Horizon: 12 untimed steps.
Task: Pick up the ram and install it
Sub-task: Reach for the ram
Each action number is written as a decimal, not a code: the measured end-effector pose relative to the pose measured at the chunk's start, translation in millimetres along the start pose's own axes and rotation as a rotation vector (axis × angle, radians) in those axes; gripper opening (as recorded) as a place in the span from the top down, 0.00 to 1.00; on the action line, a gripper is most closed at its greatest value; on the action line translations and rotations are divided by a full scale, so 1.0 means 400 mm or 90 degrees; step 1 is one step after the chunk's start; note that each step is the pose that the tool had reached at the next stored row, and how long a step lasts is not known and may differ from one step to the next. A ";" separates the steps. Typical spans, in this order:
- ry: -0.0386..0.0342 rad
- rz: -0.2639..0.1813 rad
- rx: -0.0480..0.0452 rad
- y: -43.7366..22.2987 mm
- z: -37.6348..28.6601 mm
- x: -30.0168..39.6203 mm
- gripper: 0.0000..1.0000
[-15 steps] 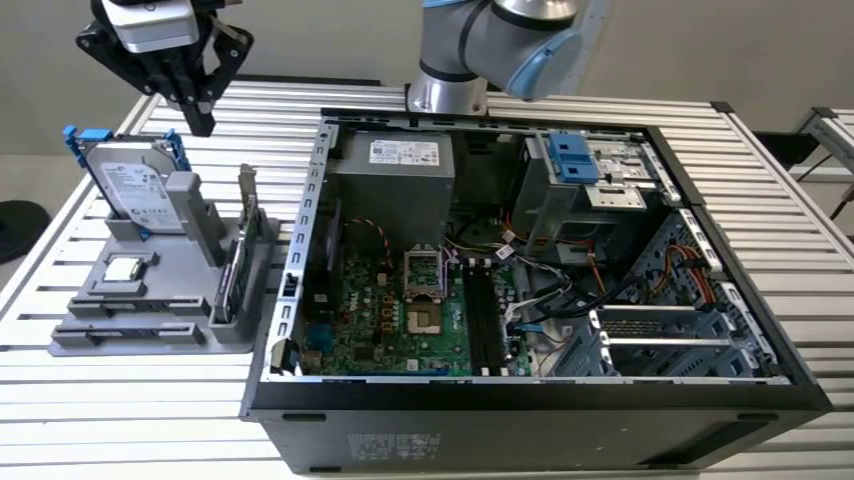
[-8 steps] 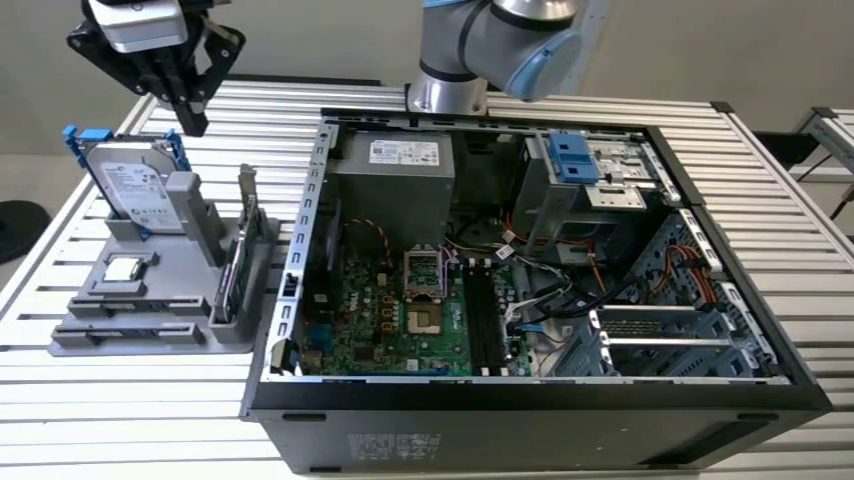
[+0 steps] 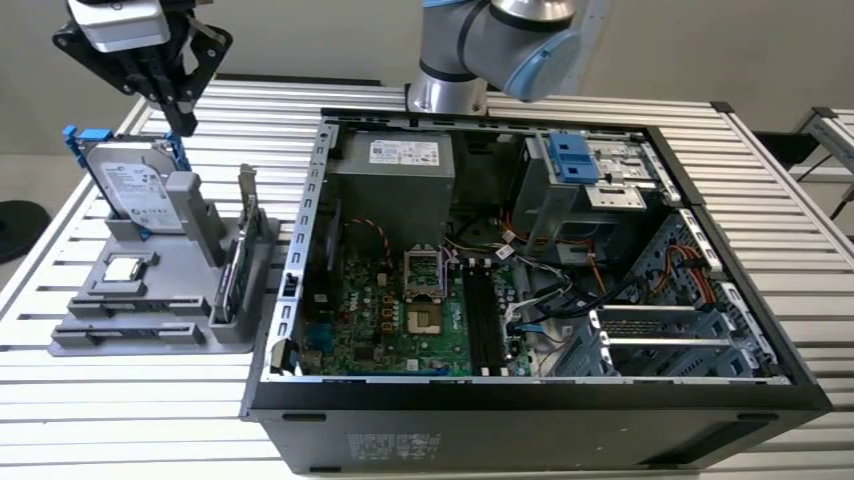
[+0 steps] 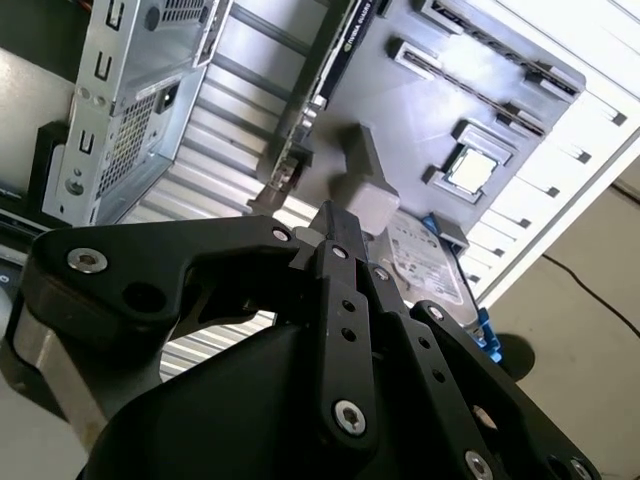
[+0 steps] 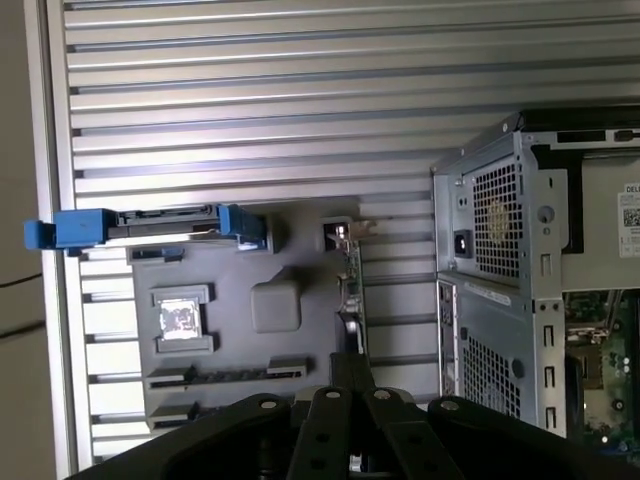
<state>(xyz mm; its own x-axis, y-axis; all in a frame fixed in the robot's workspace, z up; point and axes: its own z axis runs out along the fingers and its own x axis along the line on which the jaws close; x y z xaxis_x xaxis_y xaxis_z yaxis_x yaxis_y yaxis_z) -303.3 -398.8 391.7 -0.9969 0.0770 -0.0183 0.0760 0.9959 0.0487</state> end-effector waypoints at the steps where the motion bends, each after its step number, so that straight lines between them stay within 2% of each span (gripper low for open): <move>1: 0.0000 0.001 0.0000 0.000 0.000 0.004 1.00; 12: -0.0001 0.002 0.0000 -0.003 -0.001 0.041 1.00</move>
<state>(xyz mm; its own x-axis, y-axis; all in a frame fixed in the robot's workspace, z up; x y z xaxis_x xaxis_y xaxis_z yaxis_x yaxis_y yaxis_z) -319.9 -398.8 391.6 -0.9966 0.0799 -0.0183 0.0789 0.9957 0.0487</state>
